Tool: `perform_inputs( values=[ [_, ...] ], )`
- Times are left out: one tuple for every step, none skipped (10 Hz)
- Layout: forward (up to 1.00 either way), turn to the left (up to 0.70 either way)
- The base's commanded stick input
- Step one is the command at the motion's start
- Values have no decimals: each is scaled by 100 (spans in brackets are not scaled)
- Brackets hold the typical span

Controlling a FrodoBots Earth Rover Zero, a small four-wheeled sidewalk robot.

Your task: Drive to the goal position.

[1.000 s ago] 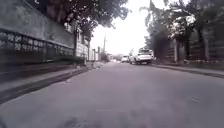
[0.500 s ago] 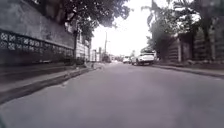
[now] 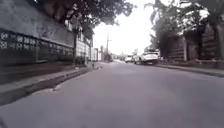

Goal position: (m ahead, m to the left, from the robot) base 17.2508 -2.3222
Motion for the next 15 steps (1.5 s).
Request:
perform_inputs(
  values=[
    [100,0],
    [100,0],
    [100,0],
    [100,0],
    [100,0],
    [100,0],
    [100,0],
    [100,0],
    [100,0],
    [100,0],
    [100,0],
    [100,0],
    [100,0],
    [100,0],
    [100,0]
  ],
)
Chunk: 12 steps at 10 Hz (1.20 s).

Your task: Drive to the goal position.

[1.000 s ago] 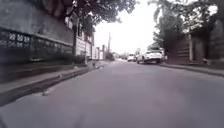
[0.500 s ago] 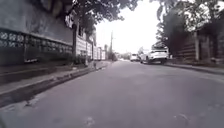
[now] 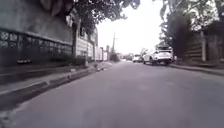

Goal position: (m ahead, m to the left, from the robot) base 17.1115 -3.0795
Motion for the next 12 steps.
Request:
perform_inputs(
  values=[
    [100,0],
    [100,0],
    [100,0],
    [100,0],
    [100,0],
    [100,0],
    [100,0],
    [100,0],
    [100,0],
    [100,0],
    [100,0],
    [100,0]
  ],
)
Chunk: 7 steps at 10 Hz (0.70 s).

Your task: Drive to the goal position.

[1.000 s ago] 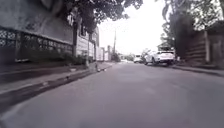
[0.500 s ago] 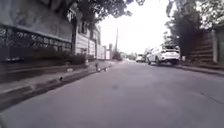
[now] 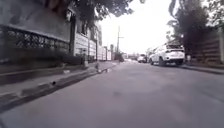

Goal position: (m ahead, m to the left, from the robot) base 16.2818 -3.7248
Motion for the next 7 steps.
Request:
perform_inputs(
  values=[
    [100,0],
    [100,0],
    [100,0],
    [100,0],
    [100,0],
    [100,0],
    [100,0]
  ],
)
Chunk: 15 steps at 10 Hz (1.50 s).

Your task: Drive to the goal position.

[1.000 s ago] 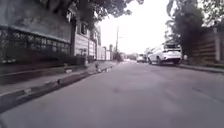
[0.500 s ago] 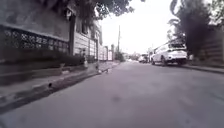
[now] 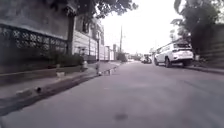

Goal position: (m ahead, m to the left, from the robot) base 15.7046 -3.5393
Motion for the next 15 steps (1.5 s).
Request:
perform_inputs(
  values=[
    [100,0],
    [100,0],
    [100,0],
    [100,0],
    [100,0],
    [100,0],
    [100,0],
    [100,0],
    [100,0],
    [100,0],
    [100,0],
    [100,0],
    [100,0],
    [100,0],
    [100,-2]
  ],
)
